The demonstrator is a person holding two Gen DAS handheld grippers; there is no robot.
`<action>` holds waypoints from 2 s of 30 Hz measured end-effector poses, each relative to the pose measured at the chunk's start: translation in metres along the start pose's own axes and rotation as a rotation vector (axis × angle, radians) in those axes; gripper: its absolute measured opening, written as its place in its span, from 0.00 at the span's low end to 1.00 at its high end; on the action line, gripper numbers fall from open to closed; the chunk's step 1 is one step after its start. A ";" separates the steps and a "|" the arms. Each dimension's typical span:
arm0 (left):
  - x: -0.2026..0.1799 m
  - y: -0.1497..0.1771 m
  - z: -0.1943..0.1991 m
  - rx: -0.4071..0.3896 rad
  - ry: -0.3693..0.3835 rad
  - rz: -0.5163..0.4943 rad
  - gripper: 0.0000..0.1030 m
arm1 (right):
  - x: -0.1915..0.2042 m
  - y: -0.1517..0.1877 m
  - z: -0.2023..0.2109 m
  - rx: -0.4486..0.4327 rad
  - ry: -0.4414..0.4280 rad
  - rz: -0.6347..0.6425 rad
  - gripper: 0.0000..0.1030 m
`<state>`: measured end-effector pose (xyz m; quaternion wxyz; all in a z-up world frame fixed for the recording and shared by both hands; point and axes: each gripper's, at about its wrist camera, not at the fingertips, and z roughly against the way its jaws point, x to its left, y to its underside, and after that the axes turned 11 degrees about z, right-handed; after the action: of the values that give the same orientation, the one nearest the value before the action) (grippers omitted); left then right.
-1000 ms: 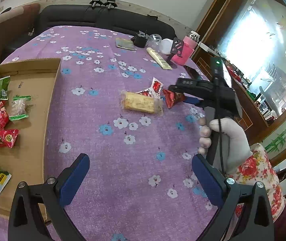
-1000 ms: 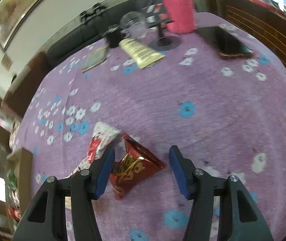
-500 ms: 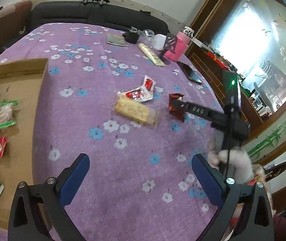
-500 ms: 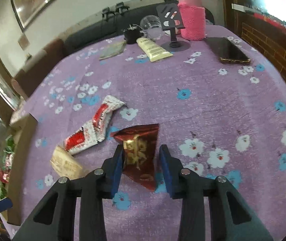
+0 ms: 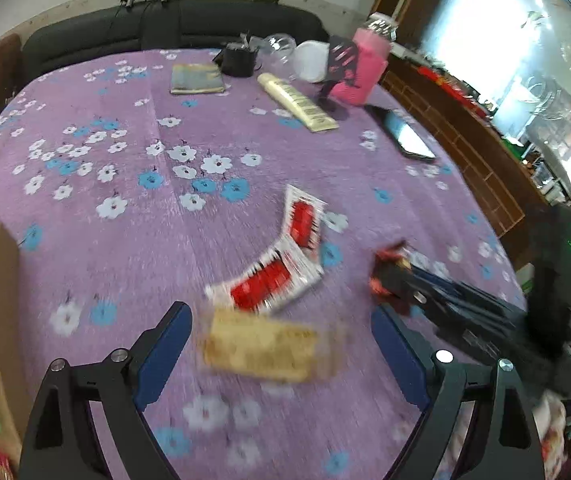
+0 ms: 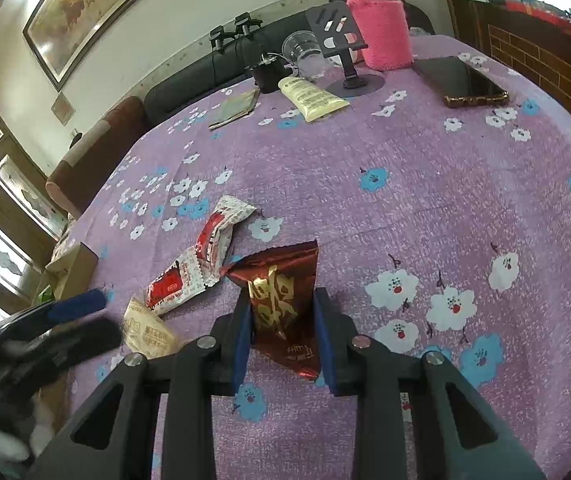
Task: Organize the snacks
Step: 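Grasp the dark red snack bag with the right gripper while the left gripper grasps the yellow bread pastry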
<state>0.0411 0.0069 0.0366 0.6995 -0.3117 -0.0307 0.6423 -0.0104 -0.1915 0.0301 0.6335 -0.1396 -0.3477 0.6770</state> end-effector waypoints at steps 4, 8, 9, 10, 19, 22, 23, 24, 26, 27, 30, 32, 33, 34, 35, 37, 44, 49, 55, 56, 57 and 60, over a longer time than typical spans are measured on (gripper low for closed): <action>-0.004 0.002 -0.024 0.069 -0.074 -0.052 0.68 | -0.005 -0.001 0.001 0.001 -0.012 -0.027 0.27; -0.012 0.023 -0.014 0.097 -0.093 -0.143 0.54 | -0.012 -0.001 0.003 -0.002 -0.027 -0.062 0.27; -0.012 0.030 -0.010 0.122 -0.077 -0.149 0.54 | -0.013 -0.001 0.003 -0.002 -0.024 -0.065 0.27; -0.013 0.038 -0.003 0.142 -0.053 -0.153 0.54 | -0.014 -0.001 0.003 -0.001 -0.025 -0.069 0.27; -0.001 0.083 0.040 0.080 -0.014 -0.147 0.71 | -0.012 0.000 0.000 0.008 -0.027 -0.062 0.28; -0.005 0.079 0.038 0.070 -0.005 -0.171 0.71 | -0.011 0.000 0.001 0.008 -0.027 -0.063 0.28; -0.008 0.076 0.037 0.061 0.013 -0.177 0.71 | -0.012 0.000 0.001 0.008 -0.027 -0.064 0.28; -0.011 0.072 0.036 0.051 0.031 -0.181 0.71 | -0.012 0.000 0.000 0.008 -0.028 -0.064 0.28; -0.020 0.061 0.029 0.053 0.094 -0.189 0.72 | -0.011 0.000 0.000 0.008 -0.028 -0.065 0.28; -0.024 0.057 0.025 0.069 0.118 -0.191 0.73 | -0.011 0.000 0.000 0.008 -0.028 -0.064 0.28; -0.032 0.045 0.002 0.150 0.171 -0.195 0.72 | -0.011 0.000 0.000 0.007 -0.029 -0.063 0.28; -0.033 0.044 -0.011 0.224 0.166 -0.204 0.72 | -0.012 0.000 0.000 0.007 -0.032 -0.065 0.28; -0.033 0.045 -0.010 0.235 0.170 -0.215 0.72 | -0.012 0.000 0.000 0.007 -0.034 -0.065 0.28; -0.031 0.049 -0.007 0.258 0.171 -0.227 0.72 | -0.012 0.000 0.000 0.007 -0.035 -0.066 0.28; -0.030 0.052 -0.003 0.270 0.164 -0.236 0.72 | -0.012 0.000 0.000 0.008 -0.035 -0.066 0.28; -0.028 0.064 0.007 0.291 0.150 -0.267 0.72 | -0.012 0.000 0.000 0.009 -0.035 -0.066 0.28; -0.016 0.104 0.047 0.220 0.073 -0.300 0.73 | -0.011 0.000 0.000 0.007 -0.033 -0.062 0.30; -0.015 0.122 0.064 0.165 0.031 -0.374 0.74 | -0.009 0.000 0.000 0.007 -0.027 -0.052 0.31; -0.023 0.111 0.048 0.177 0.008 -0.488 0.74 | -0.008 0.000 0.000 0.006 -0.020 -0.039 0.31; -0.023 0.106 0.041 0.193 0.016 -0.483 0.74 | -0.007 0.000 0.000 0.005 -0.019 -0.037 0.32; -0.021 0.104 0.037 0.212 0.023 -0.475 0.74 | -0.007 0.000 0.000 0.005 -0.018 -0.034 0.32; -0.008 0.105 0.037 0.283 0.075 -0.431 0.74 | -0.006 0.000 0.000 0.004 -0.017 -0.030 0.33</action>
<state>-0.0686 0.0123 0.0192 0.8575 -0.2204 0.0196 0.4645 -0.0092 -0.1974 0.0283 0.6406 -0.1273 -0.3539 0.6694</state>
